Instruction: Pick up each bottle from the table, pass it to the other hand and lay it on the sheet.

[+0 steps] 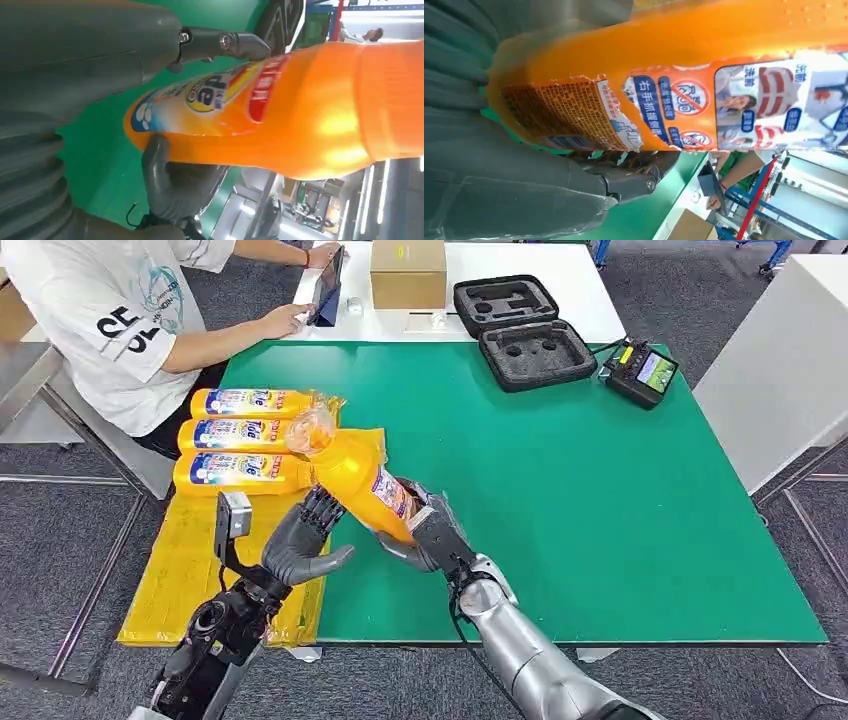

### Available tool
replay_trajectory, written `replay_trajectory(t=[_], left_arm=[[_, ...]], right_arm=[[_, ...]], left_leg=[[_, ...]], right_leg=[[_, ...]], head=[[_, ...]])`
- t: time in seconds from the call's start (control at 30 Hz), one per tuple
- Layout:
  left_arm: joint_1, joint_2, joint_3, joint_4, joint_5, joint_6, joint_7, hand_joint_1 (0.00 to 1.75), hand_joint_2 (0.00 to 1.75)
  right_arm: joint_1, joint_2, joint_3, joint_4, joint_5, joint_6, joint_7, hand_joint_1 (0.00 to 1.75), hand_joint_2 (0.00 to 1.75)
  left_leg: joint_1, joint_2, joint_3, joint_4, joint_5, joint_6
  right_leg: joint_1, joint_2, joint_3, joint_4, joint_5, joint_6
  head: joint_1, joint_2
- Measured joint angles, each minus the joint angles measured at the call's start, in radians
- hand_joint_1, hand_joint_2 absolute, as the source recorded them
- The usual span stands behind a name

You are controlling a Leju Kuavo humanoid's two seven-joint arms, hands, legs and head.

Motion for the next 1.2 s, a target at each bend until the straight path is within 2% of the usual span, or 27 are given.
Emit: replay_trajectory(t=[0.37,0.57,0.7,0.93,0.97,1.0,1.03,1.2], left_arm=[[-0.062,-0.043,-0.058,0.057,-0.027,0.192,-0.042,0.0,1.75],[-0.078,-0.053,-0.06,0.07,-0.03,0.21,-0.053,0.0,1.75],[-0.093,-0.06,-0.06,0.074,-0.069,0.337,-0.127,0.0,1.75],[-0.106,-0.065,-0.056,0.074,0.009,0.339,-0.132,0.0,1.75],[-0.106,-0.065,-0.055,0.074,0.019,0.328,-0.133,0.05,1.75],[-0.106,-0.065,-0.053,0.073,0.034,0.309,-0.133,1.68,1.75],[-0.106,-0.065,-0.053,0.073,0.048,0.295,-0.13,1.75,1.75],[-0.106,-0.063,-0.046,0.074,0.121,0.206,-0.083,1.75,1.75]], right_arm=[[0.005,0.042,0.051,0.011,0.071,-0.014,0.02,1.75,1.75],[0.007,0.051,0.066,0.011,0.071,-0.014,0.027,1.75,1.75],[0.009,0.059,0.08,0.012,0.076,0.003,0.032,1.75,1.75],[0.011,0.061,0.082,0.022,0.068,0.006,0.045,1.75,1.75],[0.012,0.06,0.082,0.024,0.067,0.006,0.045,1.75,1.75],[0.013,0.06,0.082,0.026,0.067,0.007,0.045,1.75,1.75],[0.014,0.06,0.082,0.027,0.067,0.008,0.045,1.75,1.75],[0.017,0.053,0.081,0.034,0.071,0.006,0.045,1.75,1.75]], left_leg=[[0.0,0.001,0.0,0.0,0.0,0.0],[0.0,0.001,0.0,0.0,0.0,0.0],[0.0,0.001,0.0,0.0,0.0,0.0],[0.0,0.001,0.0,0.0,0.0,0.0],[0.0,0.001,0.0,0.0,0.0,0.0],[0.0,0.001,0.0,0.0,0.0,0.0],[0.0,0.001,0.0,0.0,0.0,0.0],[0.0,0.001,0.0,0.0,0.0,0.0]], right_leg=[[0.0,0.0,0.0,0.0,0.0,0.0],[0.0,0.0,-0.001,0.0,0.0,0.0],[0.0,0.0,-0.001,0.0,0.0,0.0],[0.0,0.0,-0.001,0.0,0.0,0.0],[0.0,0.0,-0.001,0.0,0.0,0.0],[0.0,0.0,-0.001,0.0,0.0,0.0],[0.0,0.0,-0.001,0.0,0.0,0.0],[0.0,0.0,-0.001,0.0,0.0,0.0]], head=[[0.0,0.0],[0.0,0.0],[0.0,0.0],[0.0,0.0],[0.0,0.0],[0.0,0.0],[0.0,0.0],[0.0,0.0]])
